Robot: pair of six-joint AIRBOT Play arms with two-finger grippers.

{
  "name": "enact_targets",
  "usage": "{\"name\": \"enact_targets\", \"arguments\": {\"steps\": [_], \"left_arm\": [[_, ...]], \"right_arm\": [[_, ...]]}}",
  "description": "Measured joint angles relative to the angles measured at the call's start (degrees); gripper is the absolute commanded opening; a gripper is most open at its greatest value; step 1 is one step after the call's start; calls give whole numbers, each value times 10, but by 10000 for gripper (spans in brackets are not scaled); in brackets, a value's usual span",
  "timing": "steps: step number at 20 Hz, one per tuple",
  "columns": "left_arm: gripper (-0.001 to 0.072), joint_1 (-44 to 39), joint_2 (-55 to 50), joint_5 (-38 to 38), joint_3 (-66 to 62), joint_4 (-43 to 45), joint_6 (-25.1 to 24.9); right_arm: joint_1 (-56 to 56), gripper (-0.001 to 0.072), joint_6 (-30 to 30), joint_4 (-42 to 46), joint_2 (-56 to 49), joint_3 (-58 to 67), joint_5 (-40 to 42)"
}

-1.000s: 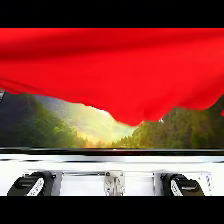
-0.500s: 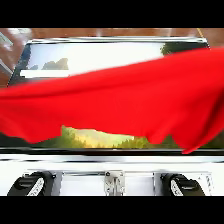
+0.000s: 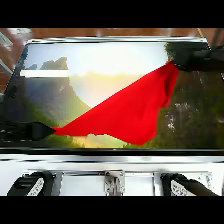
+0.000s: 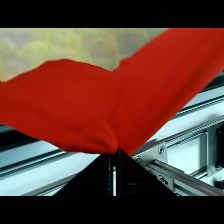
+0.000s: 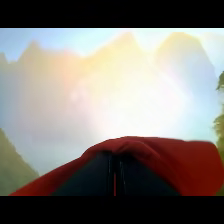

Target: Fold the shirts.

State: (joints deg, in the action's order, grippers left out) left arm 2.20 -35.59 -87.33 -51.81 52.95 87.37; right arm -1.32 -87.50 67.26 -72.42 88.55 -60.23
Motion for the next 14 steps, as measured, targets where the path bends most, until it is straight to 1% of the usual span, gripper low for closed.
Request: {"name": "enact_targets", "arguments": {"steps": [2, 3, 5, 6, 8, 10, 12, 14], "left_arm": [[39, 0, -1, 47, 52, -14, 5], [40, 0, -2, 78, 75, -24, 5], [39, 0, -5, 145, 112, -40, 8], [39, 0, -8, 178, 126, -49, 8], [39, 0, -17, 235, 147, -69, 9], [39, 0, -26, 269, 158, -82, 9], [39, 0, -31, 289, 164, -91, 5], [39, 0, -33, 298, 167, -95, -2]], "right_arm": [[3, 60, -19, -42, -84, -6, 25], [3, 128, -24, -70, -119, -7, 28], [3, 540, -22, -125, -182, -10, 13], [3, 580, -12, -148, -200, -10, -2], [-1, 580, 15, -184, -220, -6, -49], [-18, 580, 38, -178, -217, 2, -112], [-41, 579, 47, -126, -199, -3, -196], [-68, 582, 47, -71, -167, -53, -255]]}}
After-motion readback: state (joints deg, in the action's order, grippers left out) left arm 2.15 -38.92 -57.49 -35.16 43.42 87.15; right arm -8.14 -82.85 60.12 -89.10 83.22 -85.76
